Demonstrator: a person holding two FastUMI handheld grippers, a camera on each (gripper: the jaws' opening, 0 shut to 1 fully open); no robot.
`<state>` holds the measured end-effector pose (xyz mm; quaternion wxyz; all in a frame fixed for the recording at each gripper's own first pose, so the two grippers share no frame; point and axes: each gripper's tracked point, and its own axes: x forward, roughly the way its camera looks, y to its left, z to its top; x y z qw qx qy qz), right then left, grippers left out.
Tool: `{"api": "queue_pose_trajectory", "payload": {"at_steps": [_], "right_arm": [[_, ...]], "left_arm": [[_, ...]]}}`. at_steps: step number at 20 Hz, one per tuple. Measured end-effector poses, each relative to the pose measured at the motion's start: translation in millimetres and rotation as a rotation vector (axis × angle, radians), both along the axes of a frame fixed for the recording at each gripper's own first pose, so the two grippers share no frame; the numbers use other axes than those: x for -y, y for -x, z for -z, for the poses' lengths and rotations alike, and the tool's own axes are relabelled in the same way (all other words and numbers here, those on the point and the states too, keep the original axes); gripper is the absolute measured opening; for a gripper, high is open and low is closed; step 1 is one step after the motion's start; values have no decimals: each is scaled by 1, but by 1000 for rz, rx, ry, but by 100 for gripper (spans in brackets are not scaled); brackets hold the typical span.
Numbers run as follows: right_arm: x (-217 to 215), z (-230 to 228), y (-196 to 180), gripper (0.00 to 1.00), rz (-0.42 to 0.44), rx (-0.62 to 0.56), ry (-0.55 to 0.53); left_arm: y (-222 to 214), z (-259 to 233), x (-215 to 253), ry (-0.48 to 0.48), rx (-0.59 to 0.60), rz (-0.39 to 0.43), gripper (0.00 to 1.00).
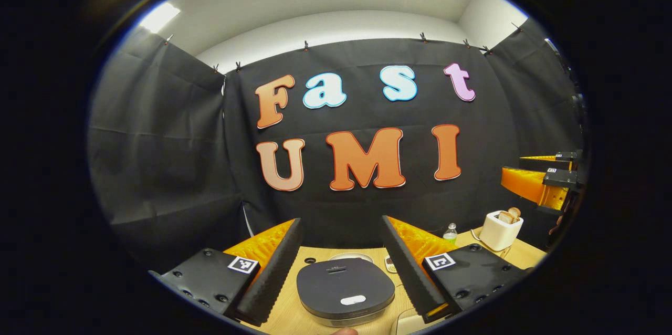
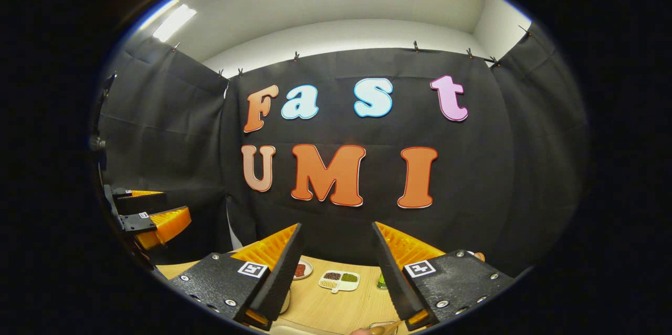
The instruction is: Close the left gripper, press the button to open the rice cooker; take a wooden spoon from the chopstick holder with the right hand, scoop a spoonful of rice and pour it into the rice cooker, then put the wooden spoon back into the chopstick holder.
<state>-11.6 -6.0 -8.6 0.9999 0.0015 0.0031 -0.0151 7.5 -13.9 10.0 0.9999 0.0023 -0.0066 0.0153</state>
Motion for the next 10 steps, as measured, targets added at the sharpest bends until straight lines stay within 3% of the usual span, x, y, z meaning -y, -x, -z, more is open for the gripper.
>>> {"api": "queue_pose_trajectory", "payload": {"at_steps": [4,10], "right_arm": [[8,0,0,80,21,2,-9],[12,-4,0,90,29,10,-10]], "left_arm": [[-1,-2,0,-11,2,-3,99],[-2,-6,4,-14,7,7,96]]}}
